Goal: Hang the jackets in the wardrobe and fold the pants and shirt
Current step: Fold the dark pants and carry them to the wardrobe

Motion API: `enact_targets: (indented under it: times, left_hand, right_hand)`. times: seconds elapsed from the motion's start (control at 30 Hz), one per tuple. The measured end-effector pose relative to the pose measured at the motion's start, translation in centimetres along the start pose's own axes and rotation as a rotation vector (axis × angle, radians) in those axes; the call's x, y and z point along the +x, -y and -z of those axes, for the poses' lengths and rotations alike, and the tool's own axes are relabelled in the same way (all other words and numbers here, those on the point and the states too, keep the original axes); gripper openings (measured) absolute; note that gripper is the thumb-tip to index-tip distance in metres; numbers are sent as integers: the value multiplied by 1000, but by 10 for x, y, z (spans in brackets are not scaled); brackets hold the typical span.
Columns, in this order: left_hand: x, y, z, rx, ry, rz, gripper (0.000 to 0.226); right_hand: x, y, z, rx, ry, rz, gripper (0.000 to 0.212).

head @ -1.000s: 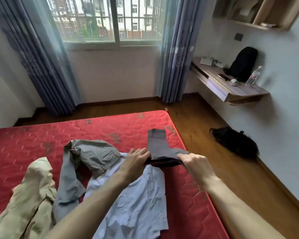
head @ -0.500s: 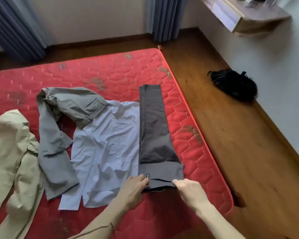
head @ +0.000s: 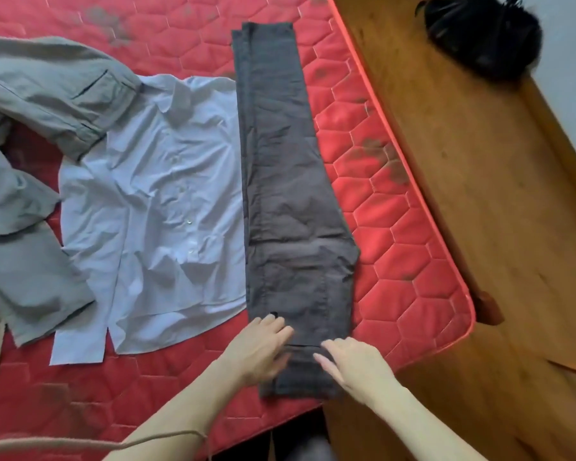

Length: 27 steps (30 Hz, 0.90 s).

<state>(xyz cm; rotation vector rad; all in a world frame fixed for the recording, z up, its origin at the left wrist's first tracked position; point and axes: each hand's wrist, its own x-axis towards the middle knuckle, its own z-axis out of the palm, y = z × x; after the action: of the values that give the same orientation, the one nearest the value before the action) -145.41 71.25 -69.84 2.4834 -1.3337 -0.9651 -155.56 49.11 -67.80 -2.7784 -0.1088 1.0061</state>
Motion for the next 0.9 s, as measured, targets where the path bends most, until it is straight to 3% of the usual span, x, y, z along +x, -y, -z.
enact_targets:
  times: [0.1, 0.27, 0.4, 0.63, 0.8, 0.9]
  left_hand:
    - [30, 11, -9, 3, -236, 67, 30]
    - [90, 23, -20, -90, -509, 299, 50]
    - [129, 33, -40, -139, -569, 370, 56]
    - [125, 56, -96, -5, -555, 298, 61]
    - [107, 56, -104, 19, -538, 300, 63]
    - [94, 57, -104, 71, -481, 201, 66]
  right_hand:
    - [31, 2, -12, 123, -349, -11, 26]
    - [108, -8, -12, 206, -561, -110, 49]
    - [163, -25, -15, 146, -552, -143, 57]
    - [182, -23, -66, 104, -526, -189, 65]
    - [166, -12, -88, 68, -522, -83, 67]
    - [152, -21, -95, 26, -505, 34, 70]
